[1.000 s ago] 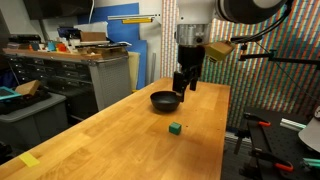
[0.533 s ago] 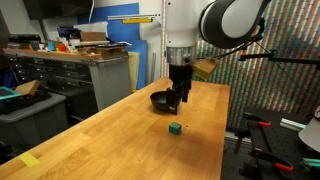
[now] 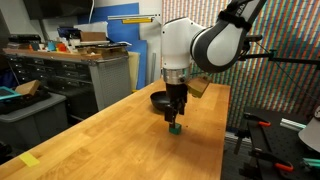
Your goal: Put the green cube inside the black bowl
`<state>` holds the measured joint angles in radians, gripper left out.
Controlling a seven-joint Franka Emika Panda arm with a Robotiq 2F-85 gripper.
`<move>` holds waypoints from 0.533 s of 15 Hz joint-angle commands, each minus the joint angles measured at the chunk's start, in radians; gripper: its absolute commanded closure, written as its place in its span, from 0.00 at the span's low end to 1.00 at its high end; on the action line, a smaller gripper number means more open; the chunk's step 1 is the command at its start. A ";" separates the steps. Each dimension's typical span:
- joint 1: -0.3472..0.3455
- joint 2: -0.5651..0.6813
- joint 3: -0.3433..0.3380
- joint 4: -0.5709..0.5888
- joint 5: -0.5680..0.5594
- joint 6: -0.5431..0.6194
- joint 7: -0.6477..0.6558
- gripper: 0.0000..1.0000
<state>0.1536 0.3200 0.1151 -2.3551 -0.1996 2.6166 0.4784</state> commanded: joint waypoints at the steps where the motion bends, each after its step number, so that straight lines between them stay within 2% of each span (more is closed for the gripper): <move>1: 0.034 0.059 -0.056 0.039 0.003 0.041 -0.046 0.00; 5: 0.025 0.101 -0.060 0.056 0.046 0.051 -0.103 0.00; 6: 0.022 0.109 -0.056 0.059 0.059 0.049 -0.118 0.06; 7: 0.019 0.115 -0.052 0.062 0.073 0.046 -0.134 0.27; 8: 0.017 0.120 -0.050 0.064 0.084 0.044 -0.145 0.30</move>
<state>0.1652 0.4161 0.0690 -2.3167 -0.1639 2.6576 0.3951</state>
